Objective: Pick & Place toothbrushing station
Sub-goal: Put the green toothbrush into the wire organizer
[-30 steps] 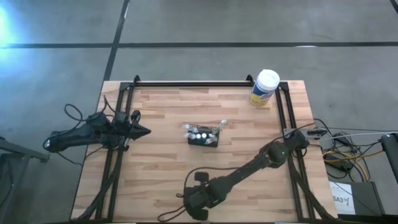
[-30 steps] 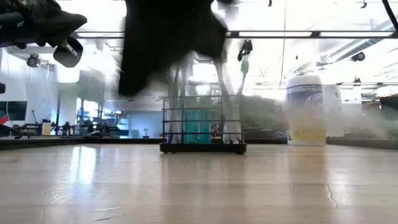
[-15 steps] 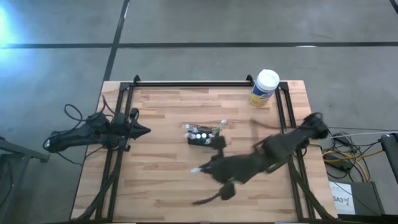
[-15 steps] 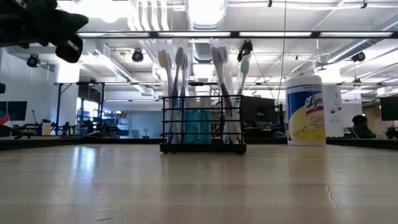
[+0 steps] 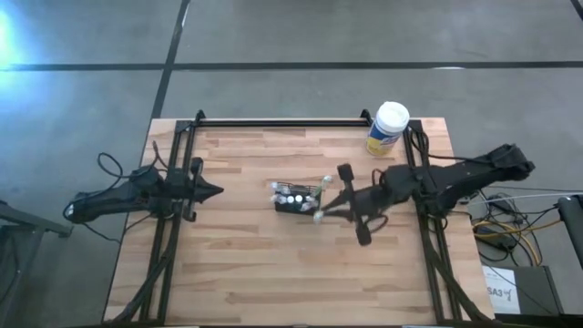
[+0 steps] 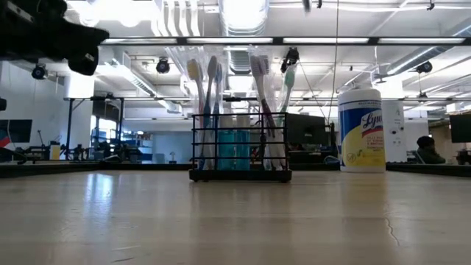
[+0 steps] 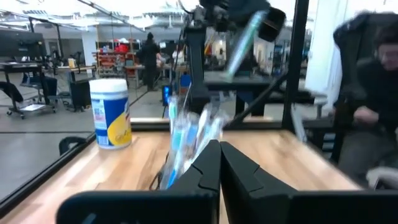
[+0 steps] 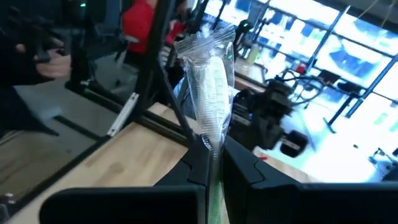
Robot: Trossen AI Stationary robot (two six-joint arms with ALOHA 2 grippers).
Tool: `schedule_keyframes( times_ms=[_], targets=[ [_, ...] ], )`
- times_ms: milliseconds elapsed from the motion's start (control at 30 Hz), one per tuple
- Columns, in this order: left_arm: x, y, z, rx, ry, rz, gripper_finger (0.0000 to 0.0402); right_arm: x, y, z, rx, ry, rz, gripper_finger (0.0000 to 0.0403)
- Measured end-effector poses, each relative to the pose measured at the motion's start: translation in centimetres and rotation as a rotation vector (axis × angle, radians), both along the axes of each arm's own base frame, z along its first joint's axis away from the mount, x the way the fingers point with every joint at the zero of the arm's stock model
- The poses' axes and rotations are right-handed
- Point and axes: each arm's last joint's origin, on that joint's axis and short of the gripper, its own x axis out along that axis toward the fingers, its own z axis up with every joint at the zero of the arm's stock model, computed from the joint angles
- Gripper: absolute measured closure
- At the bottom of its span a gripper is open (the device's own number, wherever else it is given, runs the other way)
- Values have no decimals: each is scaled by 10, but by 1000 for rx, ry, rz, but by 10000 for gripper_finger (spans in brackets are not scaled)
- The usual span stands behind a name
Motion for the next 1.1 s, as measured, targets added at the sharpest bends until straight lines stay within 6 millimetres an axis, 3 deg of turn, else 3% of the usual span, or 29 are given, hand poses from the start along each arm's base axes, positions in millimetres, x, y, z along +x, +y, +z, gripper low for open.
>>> schedule_keyframes(
  times_ms=[133, 267, 433, 667, 1100],
  targets=[
    [4, 1, -14, 23, 25, 27, 392, -10, -26, -42, 29, -86, -67, 389],
    [7, 2, -22, 20, 6, 56, 385, -19, -36, -86, -1, -158, -101, 390],
    [5, 3, -14, 46, -17, 88, 397, -31, -51, -115, 10, -250, -160, 390],
    [4, 3, 2, 53, -19, 92, 398, -36, -73, -132, 12, -254, -249, 390],
    [9, 5, 1, 50, 11, 134, 399, -11, -80, -154, 29, -345, -218, 390]
  ],
)
